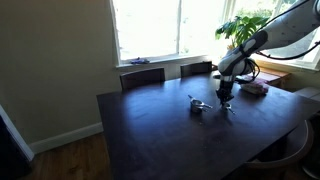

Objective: Stack the cups

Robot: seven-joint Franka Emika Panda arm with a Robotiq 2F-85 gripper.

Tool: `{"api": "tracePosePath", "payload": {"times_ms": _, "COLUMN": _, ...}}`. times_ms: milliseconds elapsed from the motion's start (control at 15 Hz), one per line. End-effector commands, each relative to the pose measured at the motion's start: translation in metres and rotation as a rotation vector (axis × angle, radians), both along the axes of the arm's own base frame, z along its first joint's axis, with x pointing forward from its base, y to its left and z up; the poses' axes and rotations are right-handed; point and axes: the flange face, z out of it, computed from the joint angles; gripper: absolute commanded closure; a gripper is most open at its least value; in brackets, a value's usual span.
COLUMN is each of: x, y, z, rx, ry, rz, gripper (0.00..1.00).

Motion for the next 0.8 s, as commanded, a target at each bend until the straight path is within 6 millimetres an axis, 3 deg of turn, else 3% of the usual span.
{"api": "tracePosePath", "payload": {"times_ms": 0, "x": 0.008, "y": 0.011, "z": 0.027, "rx": 0.018, "ry": 0.020, "rz": 0.049, "gripper": 0.97}}
{"api": "tracePosePath", "payload": {"times_ms": 333, "x": 0.026, "y": 0.041, "z": 0.058, "rx": 0.023, "ry": -0.024, "rz": 0.099, "gripper": 0.97}}
{"api": "tracePosePath", "payload": {"times_ms": 733, "x": 0.051, "y": 0.099, "z": 0.083, "rx": 0.007, "ry": -0.078, "rz": 0.196, "gripper": 0.97}}
